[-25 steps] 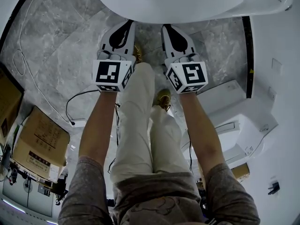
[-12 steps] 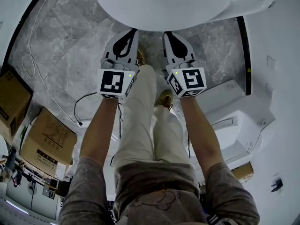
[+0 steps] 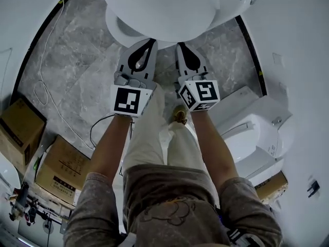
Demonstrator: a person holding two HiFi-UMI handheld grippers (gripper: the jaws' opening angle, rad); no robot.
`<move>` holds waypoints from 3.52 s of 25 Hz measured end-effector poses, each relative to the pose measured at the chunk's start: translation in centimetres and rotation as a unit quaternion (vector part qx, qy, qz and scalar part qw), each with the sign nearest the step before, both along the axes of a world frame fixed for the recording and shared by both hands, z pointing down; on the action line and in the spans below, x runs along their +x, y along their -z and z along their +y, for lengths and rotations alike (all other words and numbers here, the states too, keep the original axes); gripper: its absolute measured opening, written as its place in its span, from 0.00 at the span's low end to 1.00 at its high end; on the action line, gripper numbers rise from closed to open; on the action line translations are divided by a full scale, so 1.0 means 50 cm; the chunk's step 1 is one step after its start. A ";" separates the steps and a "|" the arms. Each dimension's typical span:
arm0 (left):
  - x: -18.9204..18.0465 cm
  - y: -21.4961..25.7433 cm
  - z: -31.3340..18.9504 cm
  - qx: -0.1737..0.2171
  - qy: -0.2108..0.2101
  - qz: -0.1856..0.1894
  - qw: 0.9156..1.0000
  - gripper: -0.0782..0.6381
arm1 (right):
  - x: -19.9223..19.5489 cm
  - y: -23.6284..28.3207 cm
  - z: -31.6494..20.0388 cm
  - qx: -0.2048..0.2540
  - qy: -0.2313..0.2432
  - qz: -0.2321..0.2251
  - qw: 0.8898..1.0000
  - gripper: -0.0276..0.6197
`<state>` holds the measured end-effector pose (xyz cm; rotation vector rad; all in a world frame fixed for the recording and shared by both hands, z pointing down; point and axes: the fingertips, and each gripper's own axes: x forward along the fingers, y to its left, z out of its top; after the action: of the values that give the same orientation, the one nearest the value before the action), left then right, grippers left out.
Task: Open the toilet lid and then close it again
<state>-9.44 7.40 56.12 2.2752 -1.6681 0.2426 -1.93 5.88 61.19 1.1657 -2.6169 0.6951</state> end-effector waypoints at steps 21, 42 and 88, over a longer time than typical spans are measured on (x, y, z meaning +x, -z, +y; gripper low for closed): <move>0.308 0.242 -0.352 0.022 -0.203 0.020 0.979 0.12 | 0.238 0.169 -0.266 -0.049 -0.189 -0.028 0.980 0.08; 0.319 0.441 -0.472 0.007 -0.258 0.034 0.966 0.12 | 0.326 0.361 -0.370 -0.049 -0.201 -0.024 0.978 0.08; 0.340 0.334 -0.727 -0.019 -0.389 -0.068 0.918 0.53 | 0.300 0.369 -0.560 -0.016 -0.281 -0.052 0.958 0.47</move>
<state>7.57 -28.93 39.43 2.8255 -0.6996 0.6039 13.05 -22.12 42.72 1.9364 -2.3363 0.9093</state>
